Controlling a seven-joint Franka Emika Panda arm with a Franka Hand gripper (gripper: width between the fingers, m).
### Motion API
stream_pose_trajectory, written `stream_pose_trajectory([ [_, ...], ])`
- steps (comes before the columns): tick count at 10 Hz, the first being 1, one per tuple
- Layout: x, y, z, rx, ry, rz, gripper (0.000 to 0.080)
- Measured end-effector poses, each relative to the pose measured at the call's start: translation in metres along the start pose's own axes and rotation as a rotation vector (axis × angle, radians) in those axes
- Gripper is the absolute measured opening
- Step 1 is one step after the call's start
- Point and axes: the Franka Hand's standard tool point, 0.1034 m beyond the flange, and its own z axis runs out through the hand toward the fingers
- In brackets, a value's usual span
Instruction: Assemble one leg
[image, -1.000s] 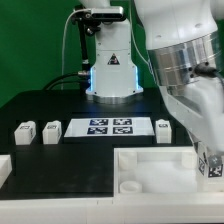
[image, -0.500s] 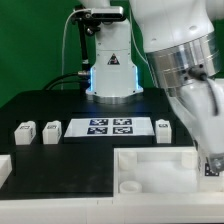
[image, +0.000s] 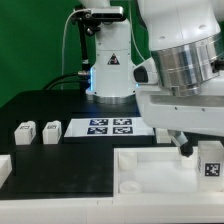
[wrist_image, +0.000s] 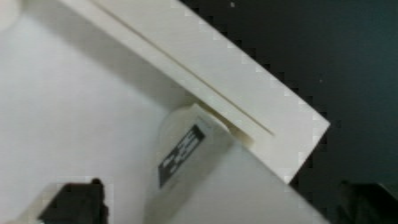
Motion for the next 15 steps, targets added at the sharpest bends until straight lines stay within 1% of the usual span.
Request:
stream_pose_trajectory([
  [1,-0.0012,-0.0019,0.0001,-0.038,0.031,-0.187,0.0649],
  [2,-0.0039,-0.0038,0.0008,-0.071,0.043,-0.386,0.0649],
  [3,-0.0035,-0.0028,0.0017,-0.094,0.045,-0.551,0.0649],
  [4,-0.0034,-0.0027,0.0019,-0.091,0.045,-0.536,0.0622],
  [5,-0.0034,-0.0027,0.0019,-0.09,0.046,-0.51,0.0622],
  [6,-0.0034,-0.0026,0.002,-0.09,0.046,-0.505,0.045],
  [7,-0.0038,-0.0029,0.0022,-0.086,0.048,-0.411,0.045],
  [8,-0.0032,-0.0021,0.0021,-0.084,0.052,-0.322,0.0294],
  [10,-0.0034,-0.0024,0.0018,-0.075,0.061,-0.076,0.0295],
  [11,-0.0065,-0.0034,0.0021,-0.073,0.061,0.141,0.0295],
  [12,-0.0078,-0.005,0.0025,-0.062,0.061,0.341,0.0295],
  [13,-0.0079,-0.0062,0.0036,-0.037,0.041,0.548,0.0295],
  [15,-0.0054,-0.0069,0.0045,0.007,-0.01,0.859,0.0295],
])
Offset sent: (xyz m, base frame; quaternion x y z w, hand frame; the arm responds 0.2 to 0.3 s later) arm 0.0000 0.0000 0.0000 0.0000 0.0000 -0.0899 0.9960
